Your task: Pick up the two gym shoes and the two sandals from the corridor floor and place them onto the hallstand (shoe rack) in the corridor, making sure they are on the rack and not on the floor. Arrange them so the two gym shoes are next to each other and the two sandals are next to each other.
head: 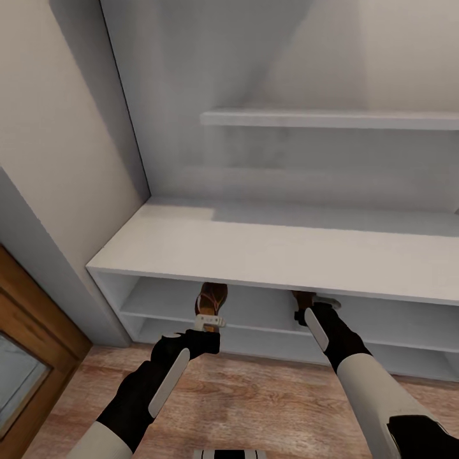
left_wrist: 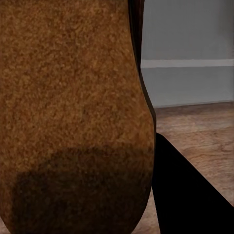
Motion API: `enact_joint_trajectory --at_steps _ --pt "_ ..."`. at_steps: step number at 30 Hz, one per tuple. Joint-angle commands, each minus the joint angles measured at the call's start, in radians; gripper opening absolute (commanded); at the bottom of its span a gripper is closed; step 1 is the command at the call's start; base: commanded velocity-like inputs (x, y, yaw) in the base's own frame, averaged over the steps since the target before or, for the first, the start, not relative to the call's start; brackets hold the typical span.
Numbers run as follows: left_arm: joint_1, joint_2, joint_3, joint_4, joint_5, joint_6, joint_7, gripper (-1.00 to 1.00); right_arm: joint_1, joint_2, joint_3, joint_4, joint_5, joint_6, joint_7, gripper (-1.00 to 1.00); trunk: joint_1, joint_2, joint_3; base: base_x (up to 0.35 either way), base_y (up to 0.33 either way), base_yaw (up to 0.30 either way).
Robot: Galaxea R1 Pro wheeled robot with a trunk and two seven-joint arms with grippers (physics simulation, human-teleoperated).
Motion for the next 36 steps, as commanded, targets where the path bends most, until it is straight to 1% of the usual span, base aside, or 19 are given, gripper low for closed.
enact_joint_trajectory --at_steps 1,14,36 --pt "0.0 0.0 0.0 0.0 -0.003 0.0 -0.001 -1.0 0.0 0.0 -0.004 0.001 0.005 0.005 -0.001 -1.0 0.0 0.0 0.0 0.0 0.0 0.0" --pt "0.005 0.0 -0.001 0.0 -0.004 -0.004 -0.001 -1.0 0.0 0.0 -0.006 0.002 0.005 0.005 -0.001 -1.0 0.0 0.0 0.0 0.041 0.0 0.0" --pt "0.005 0.0 -0.001 0.0 -0.004 -0.004 -0.001 -1.0 0.002 0.0 -0.006 -0.012 0.008 0.005 0.001 -1.0 0.0 0.0 0.0 0.003 0.0 0.0"
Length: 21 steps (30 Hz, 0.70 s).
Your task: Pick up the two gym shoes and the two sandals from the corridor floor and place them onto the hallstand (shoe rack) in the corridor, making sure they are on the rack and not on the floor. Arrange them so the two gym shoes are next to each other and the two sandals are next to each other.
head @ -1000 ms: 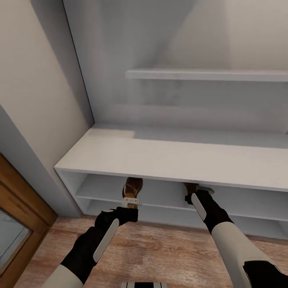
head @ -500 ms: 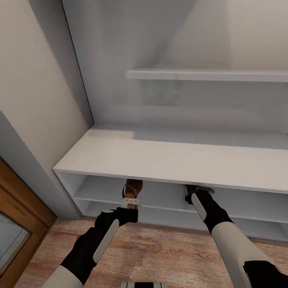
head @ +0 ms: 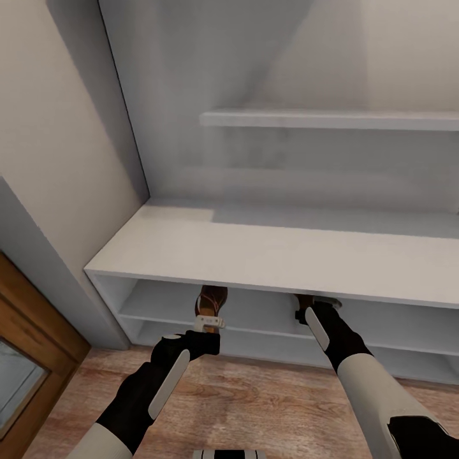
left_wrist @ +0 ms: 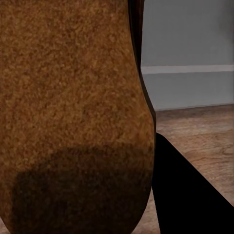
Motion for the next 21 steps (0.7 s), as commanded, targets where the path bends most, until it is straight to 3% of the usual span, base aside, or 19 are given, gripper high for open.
enact_joint_trajectory --at_steps 1,5,6,21 --pt "0.0 0.0 0.0 0.0 -0.003 0.0 -0.001 -1.0 0.0 0.0 0.0 0.0 0.0 0.0 0.0 -1.0 0.0 0.0 0.0 0.0 0.0 0.0" --pt "0.0 0.0 -0.001 0.0 -0.003 0.0 -0.001 -1.0 0.0 0.0 0.0 0.0 0.0 0.0 0.0 -1.0 0.0 0.0 0.0 0.0 0.0 0.0" --pt "0.0 0.0 -0.001 0.0 -0.003 0.0 -0.001 -1.0 0.0 0.0 -0.001 0.0 0.0 0.0 0.0 1.0 0.0 0.0 0.0 0.0 0.0 0.0" --pt "0.0 0.0 -0.003 0.0 -0.002 0.0 -0.001 -1.0 -0.001 -0.001 -0.001 0.0 0.0 0.003 0.0 1.0 0.0 0.0 0.0 0.0 0.0 0.0"
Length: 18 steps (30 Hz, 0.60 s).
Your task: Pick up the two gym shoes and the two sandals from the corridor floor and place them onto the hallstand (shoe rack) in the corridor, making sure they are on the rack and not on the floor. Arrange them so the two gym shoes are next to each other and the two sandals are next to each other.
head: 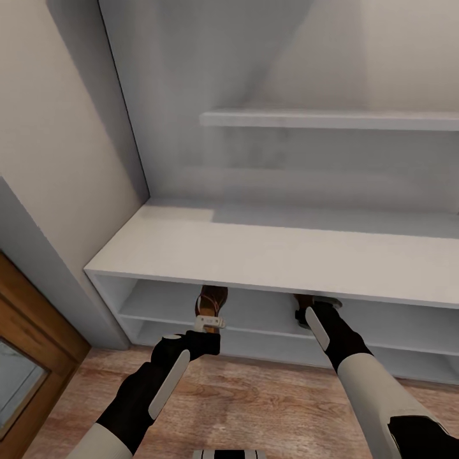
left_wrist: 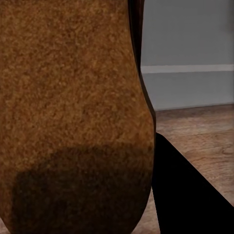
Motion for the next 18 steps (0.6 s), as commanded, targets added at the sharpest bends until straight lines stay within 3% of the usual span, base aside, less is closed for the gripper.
enact_joint_trajectory --at_steps 1,12,18 --pt "0.0 0.0 0.0 0.0 -0.003 0.0 -0.001 -1.0 0.0 0.0 0.0 0.0 0.0 0.0 0.0 1.0 0.0 0.0 0.0 0.0 0.0 0.0" --pt "0.0 -0.001 0.0 0.002 -0.003 -0.001 0.0 -1.0 0.0 0.001 0.001 0.0 -0.001 0.0 0.001 1.0 0.0 0.0 0.0 -0.002 0.0 0.0" --pt "0.0 -0.001 0.0 0.003 -0.004 -0.001 0.001 -1.0 0.002 0.001 0.001 -0.002 -0.002 0.002 0.004 1.0 0.0 0.0 0.0 -0.142 -0.041 0.0"
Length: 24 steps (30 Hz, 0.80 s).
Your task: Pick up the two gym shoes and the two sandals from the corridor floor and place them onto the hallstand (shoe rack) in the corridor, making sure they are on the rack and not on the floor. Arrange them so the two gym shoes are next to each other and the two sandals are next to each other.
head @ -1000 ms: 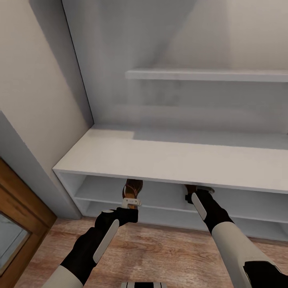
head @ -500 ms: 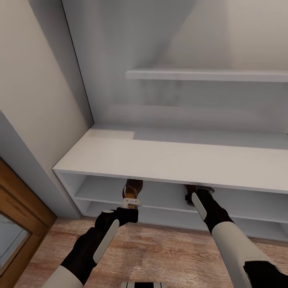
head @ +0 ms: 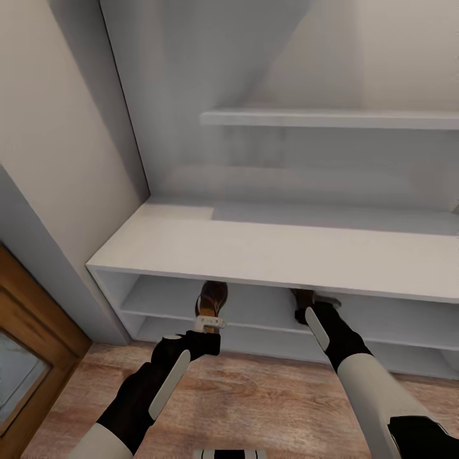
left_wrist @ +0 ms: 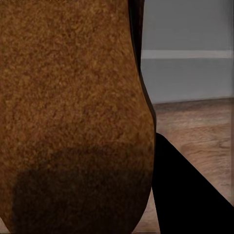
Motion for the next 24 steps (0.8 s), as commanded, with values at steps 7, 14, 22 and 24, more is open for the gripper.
enact_joint_trajectory --at_steps 7,14,22,24 --pt "-0.006 -0.007 0.005 0.034 -0.002 0.004 0.003 -1.0 0.03 0.0 0.001 -0.149 -0.002 0.044 0.004 1.0 0.0 0.0 0.0 -0.043 -0.013 0.0" --pt "-0.046 -0.035 0.01 0.115 -0.001 0.009 0.004 -1.0 0.134 0.0 0.005 -0.291 -0.001 0.08 0.006 1.0 0.0 0.0 0.0 -0.006 -0.002 0.0" --pt "-0.157 -0.082 0.011 0.248 0.021 0.01 0.017 -1.0 0.319 0.0 0.01 -0.539 0.001 0.091 0.005 1.0 0.0 0.0 0.0 0.0 0.0 0.0" --pt "-0.168 -0.088 0.01 0.26 0.028 0.01 0.035 -1.0 0.363 -0.001 0.01 -0.609 0.001 0.1 0.005 1.0 0.0 0.0 0.0 0.0 0.0 0.0"
